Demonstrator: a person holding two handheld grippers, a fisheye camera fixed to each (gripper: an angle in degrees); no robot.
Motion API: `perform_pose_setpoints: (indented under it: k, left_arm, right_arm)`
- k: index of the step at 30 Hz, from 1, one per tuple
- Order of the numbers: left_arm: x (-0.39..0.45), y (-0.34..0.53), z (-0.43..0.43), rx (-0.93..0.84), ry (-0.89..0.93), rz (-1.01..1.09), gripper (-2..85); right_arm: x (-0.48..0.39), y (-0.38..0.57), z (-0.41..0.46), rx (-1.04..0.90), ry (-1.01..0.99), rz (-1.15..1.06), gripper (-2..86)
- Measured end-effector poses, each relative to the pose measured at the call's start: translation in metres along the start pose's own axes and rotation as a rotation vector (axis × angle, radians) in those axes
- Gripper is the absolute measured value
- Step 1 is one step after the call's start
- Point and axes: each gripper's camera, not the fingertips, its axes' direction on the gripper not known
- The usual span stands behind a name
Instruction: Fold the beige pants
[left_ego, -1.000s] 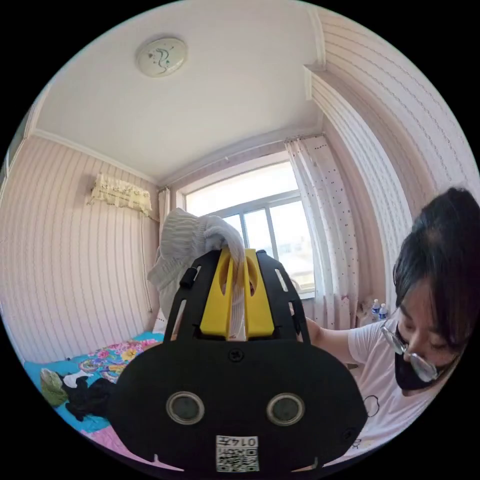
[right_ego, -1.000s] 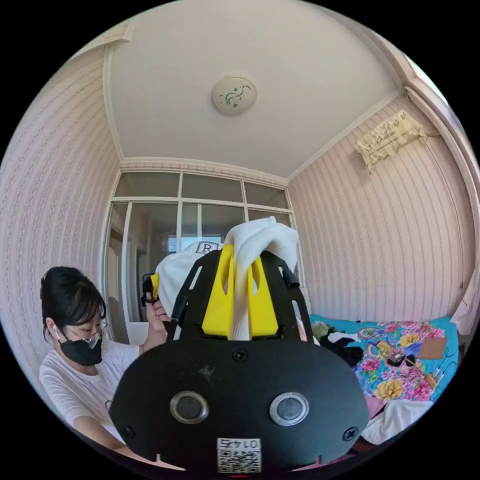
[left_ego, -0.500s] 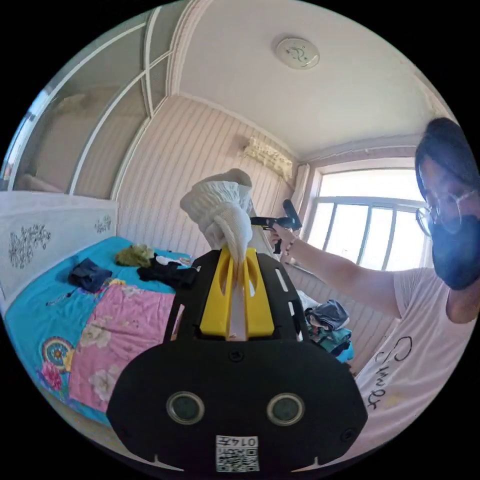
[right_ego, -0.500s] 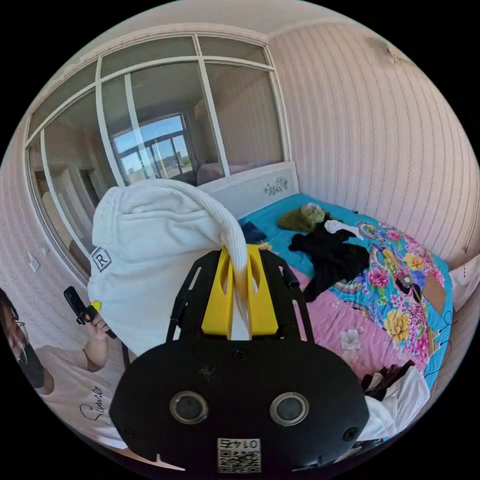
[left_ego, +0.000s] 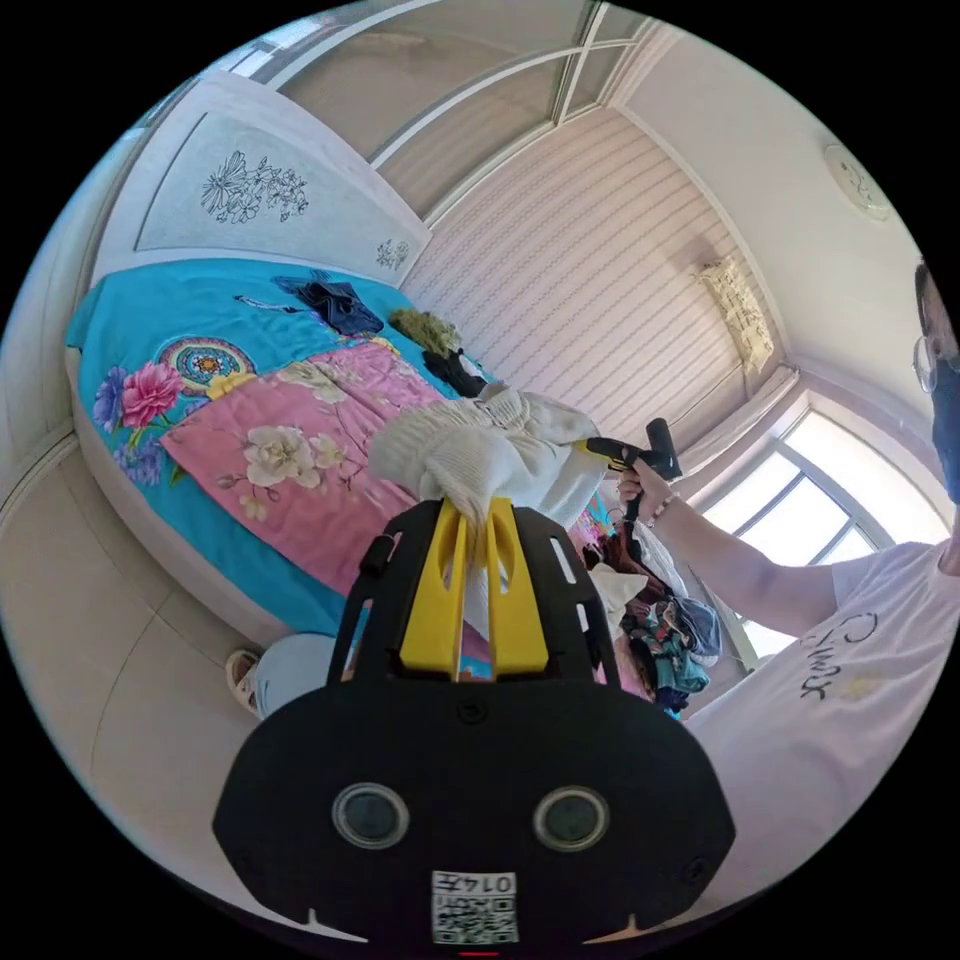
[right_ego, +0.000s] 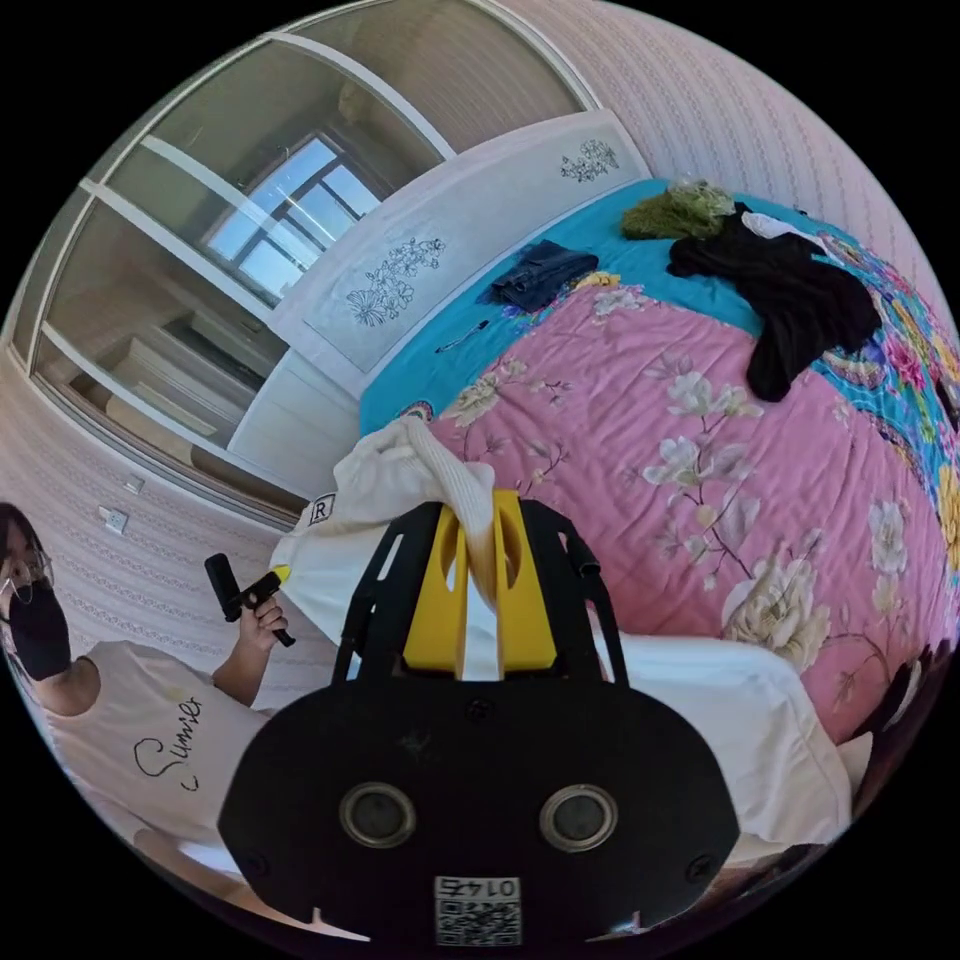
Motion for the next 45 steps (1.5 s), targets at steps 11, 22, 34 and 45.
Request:
perform_pose_setpoints:
  k: [11, 22, 34, 45]
  left_arm:
    - [-0.133, -0.148, 0.001, 0.138, -0.363, -0.164, 3.7]
    - [-0.162, -0.028, 0.108, -0.169, -0.217, -0.373, 5.1]
    - [0.099, 0.023, 0.362, -0.751, -0.059, 0.295, 8.6]
    - [0.274, 0.111, 0.526, -1.038, -0.219, 0.907, 8.7]
  right_arm:
    - [-0.078, -0.214, 0.114, -0.144, 0.1, -0.223, 8.0]
    - [0.061, 0.007, 0.076, -0.09, 0.118, 0.002, 10.0]
    - [0.177, 0.37, -0.053, 0.26, 0.382, 0.97, 15.4]
    - [0.211, 0.429, -0.057, 0.426, 0.063, 0.937, 3.3]
